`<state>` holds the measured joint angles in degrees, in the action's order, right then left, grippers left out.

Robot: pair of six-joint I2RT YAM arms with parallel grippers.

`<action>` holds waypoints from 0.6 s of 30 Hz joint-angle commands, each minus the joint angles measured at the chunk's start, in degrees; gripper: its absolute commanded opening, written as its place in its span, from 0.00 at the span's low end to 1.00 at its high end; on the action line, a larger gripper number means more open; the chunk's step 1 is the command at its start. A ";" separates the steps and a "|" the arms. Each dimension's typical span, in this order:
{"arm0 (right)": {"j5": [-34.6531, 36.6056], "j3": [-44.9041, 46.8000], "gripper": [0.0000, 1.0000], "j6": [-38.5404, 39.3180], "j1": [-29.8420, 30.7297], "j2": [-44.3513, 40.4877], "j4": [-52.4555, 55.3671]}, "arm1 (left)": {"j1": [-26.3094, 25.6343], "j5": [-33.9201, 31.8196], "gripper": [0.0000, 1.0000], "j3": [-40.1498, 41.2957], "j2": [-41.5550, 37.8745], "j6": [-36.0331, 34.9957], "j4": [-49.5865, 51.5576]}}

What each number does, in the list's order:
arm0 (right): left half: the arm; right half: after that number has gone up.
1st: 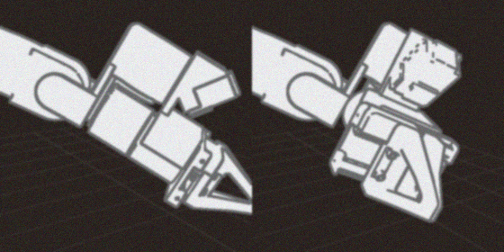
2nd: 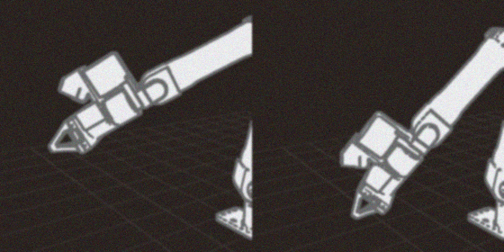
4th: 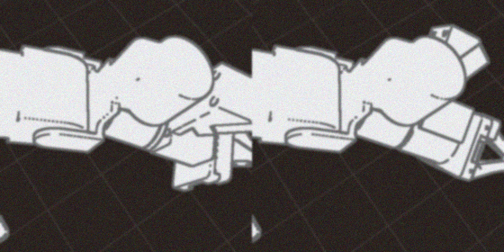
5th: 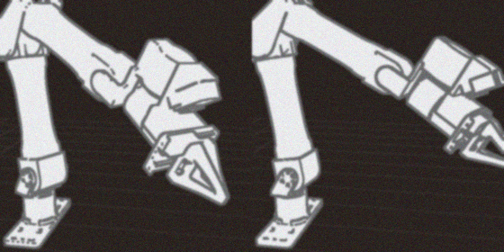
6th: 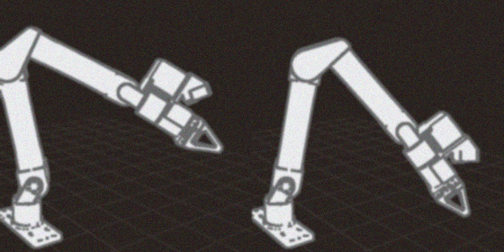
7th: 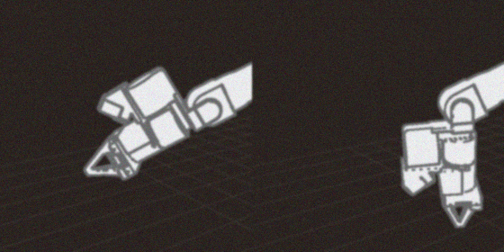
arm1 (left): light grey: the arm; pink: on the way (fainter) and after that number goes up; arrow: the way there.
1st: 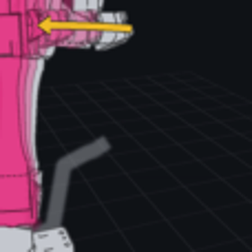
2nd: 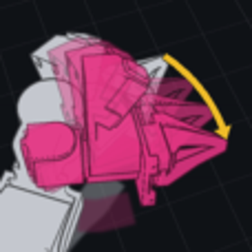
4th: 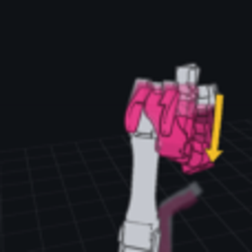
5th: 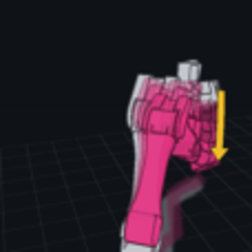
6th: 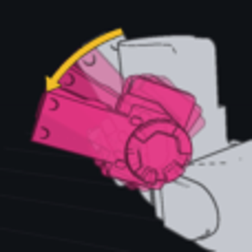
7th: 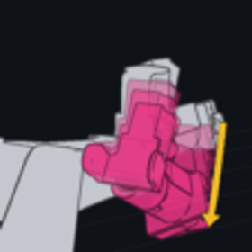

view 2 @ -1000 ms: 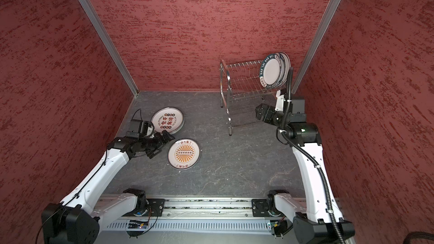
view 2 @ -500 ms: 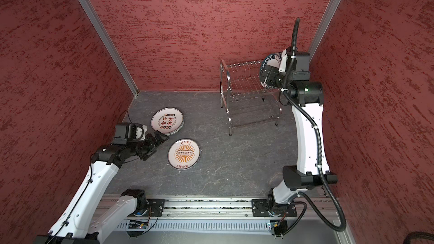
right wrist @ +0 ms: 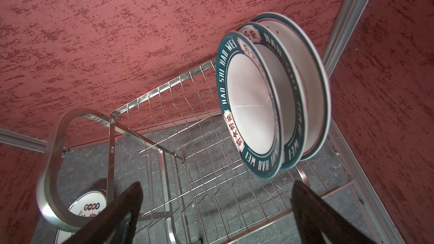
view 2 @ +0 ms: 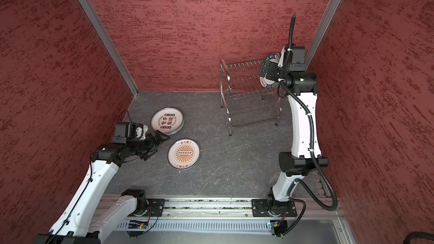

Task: Unload the plates from the dish rack
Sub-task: Pick up the plate from the dish rack.

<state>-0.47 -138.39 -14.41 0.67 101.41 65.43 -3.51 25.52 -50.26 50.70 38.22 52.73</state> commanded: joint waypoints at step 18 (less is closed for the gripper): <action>2.41 1.51 0.98 2.76 -1.05 2.46 -5.98 | 1.22 2.51 0.99 0.78 1.63 -1.67 -3.48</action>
<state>1.30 -137.64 -12.75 0.10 102.89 61.56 -2.87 27.14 -49.71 52.14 37.78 50.92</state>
